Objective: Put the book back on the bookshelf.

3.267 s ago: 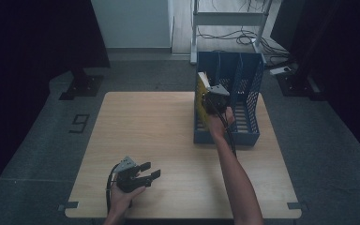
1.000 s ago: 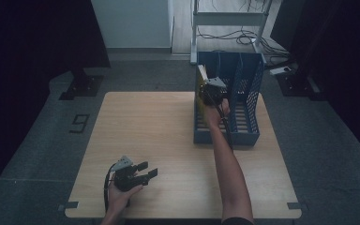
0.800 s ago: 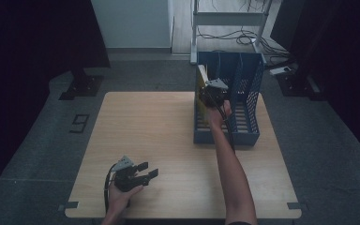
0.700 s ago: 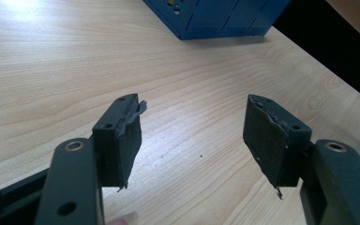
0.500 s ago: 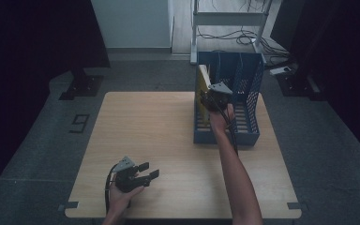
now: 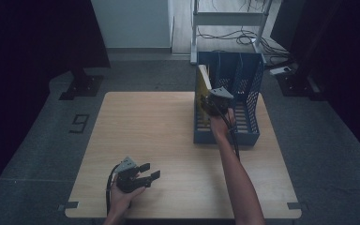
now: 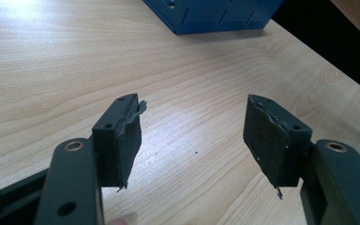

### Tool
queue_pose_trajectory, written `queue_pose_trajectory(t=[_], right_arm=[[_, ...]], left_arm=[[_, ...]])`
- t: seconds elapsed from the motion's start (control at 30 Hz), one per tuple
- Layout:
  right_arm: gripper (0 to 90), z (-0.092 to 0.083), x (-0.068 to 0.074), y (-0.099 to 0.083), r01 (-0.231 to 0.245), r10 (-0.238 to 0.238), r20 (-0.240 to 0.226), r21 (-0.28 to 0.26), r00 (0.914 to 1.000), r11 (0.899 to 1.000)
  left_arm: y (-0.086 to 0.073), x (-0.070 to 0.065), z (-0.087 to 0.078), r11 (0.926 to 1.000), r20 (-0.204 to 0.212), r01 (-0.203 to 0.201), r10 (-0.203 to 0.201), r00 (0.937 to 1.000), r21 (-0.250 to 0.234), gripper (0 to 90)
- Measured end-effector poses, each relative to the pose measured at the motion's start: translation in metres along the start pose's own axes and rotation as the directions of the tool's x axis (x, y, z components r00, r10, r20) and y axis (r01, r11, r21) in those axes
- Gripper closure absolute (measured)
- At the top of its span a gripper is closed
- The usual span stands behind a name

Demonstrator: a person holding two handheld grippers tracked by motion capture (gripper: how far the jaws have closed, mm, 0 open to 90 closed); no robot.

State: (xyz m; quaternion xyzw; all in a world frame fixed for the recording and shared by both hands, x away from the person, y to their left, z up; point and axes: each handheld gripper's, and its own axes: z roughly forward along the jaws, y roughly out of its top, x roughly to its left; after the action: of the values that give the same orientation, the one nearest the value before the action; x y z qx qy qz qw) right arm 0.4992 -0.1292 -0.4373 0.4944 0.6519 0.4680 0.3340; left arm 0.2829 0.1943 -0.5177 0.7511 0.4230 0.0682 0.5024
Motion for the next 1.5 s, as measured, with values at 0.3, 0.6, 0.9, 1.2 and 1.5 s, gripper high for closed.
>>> queue_pose_trajectory(t=[0.3,0.6,0.9,1.2,1.5], right_arm=[[72.2,0.000,0.004,0.001,-0.001,0.000,0.045,0.015,0.9990,1.000],[72.5,0.003,0.011,0.002,-0.009,0.008,0.036,0.007,0.9993,1.000],[72.3,0.007,0.021,0.005,0.000,0.000,0.033,0.016,0.9995,1.000],[69.6,0.007,0.023,0.004,-0.009,0.009,0.019,0.013,0.9998,1.000],[70.5,0.008,0.028,0.008,-0.013,0.012,0.043,0.029,0.9990,0.999]], left_arm=[[0.000,0.001,-0.001,1.0000,-0.001,0.002,-0.002,1.0000,-0.002,37.2],[0.000,0.001,-0.001,1.0000,-0.003,0.004,-0.004,1.0000,-0.004,37.2],[0.001,0.002,-0.002,1.0000,-0.004,0.004,-0.004,1.0000,-0.005,37.2],[0.000,0.001,-0.001,0.9999,-0.007,0.006,-0.006,1.0000,-0.010,37.3],[-0.001,0.001,0.001,1.0000,-0.003,0.005,-0.004,1.0000,0.006,37.5]])
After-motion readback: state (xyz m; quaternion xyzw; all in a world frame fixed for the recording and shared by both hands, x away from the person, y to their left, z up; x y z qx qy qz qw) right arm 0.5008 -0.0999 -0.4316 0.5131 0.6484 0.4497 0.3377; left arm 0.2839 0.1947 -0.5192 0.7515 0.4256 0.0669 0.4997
